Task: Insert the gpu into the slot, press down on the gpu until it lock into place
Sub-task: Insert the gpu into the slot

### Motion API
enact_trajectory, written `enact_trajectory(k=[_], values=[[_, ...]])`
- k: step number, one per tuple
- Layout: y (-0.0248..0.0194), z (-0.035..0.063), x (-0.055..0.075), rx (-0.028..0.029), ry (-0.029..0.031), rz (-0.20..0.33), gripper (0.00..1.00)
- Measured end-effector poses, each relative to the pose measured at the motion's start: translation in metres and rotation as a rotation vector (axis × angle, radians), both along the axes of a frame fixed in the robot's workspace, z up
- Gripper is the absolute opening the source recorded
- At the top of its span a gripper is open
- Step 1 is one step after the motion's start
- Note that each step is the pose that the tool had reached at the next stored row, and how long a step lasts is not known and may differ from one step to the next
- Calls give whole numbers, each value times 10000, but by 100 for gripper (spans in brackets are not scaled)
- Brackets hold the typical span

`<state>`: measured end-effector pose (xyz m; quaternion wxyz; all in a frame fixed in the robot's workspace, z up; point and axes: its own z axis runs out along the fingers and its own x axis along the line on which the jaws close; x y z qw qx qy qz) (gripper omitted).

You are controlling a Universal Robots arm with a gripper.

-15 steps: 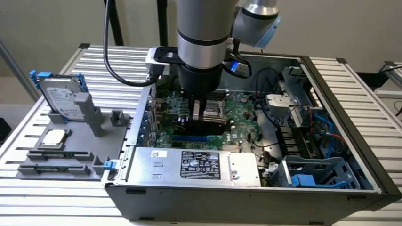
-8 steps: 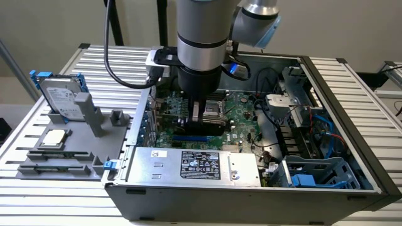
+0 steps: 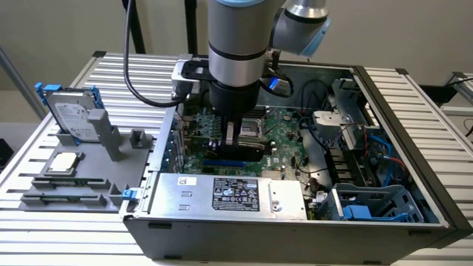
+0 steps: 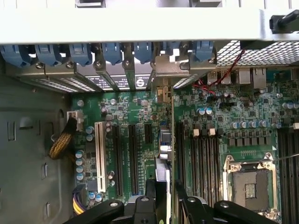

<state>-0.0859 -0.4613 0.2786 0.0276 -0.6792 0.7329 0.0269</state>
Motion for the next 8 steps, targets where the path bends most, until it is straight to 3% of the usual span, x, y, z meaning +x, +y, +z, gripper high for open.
enact_trajectory(k=[5,8], values=[[9,-24,-3,-4,78,-1,26],[14,-32,-3,-10,160,0,26]])
